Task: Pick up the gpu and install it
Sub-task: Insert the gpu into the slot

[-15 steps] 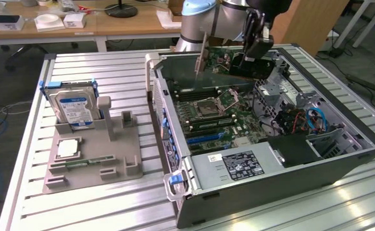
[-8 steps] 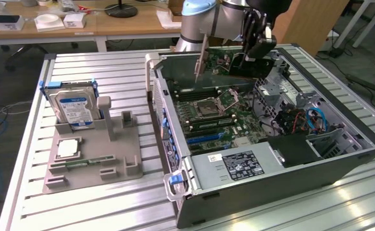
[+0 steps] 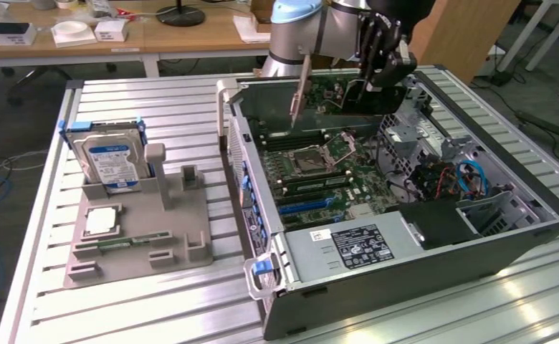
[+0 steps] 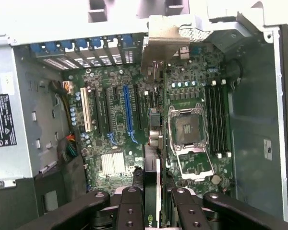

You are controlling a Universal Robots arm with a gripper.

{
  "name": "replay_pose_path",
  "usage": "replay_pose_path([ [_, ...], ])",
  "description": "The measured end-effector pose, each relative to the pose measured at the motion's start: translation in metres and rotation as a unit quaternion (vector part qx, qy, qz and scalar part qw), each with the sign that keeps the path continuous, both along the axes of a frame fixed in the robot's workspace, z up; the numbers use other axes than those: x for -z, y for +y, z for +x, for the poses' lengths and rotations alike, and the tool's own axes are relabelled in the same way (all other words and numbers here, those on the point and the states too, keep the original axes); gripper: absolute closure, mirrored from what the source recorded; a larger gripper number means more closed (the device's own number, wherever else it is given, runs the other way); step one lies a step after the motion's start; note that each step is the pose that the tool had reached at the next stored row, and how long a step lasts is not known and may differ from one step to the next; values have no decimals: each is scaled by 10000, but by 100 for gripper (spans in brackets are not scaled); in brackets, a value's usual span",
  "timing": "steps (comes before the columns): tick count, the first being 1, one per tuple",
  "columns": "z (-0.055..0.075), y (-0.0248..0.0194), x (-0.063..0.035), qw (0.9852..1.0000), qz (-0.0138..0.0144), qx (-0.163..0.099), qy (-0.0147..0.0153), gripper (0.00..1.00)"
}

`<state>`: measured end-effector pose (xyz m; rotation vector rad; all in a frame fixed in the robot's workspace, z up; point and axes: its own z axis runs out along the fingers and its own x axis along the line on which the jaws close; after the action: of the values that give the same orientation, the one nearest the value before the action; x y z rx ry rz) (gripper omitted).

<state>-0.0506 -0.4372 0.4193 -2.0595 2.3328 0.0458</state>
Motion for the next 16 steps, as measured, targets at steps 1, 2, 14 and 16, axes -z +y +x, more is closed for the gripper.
replay_pose_path([
  [1, 0, 0, 1, 10000, 0, -39, 0, 73],
  [2, 0, 0, 0, 10000, 0, -42, 0, 73],
  [14, -1, 6, 45, 9997, -13, -227, -83, 73],
  [16, -1, 6, 72, 9996, -12, -258, -86, 73],
])
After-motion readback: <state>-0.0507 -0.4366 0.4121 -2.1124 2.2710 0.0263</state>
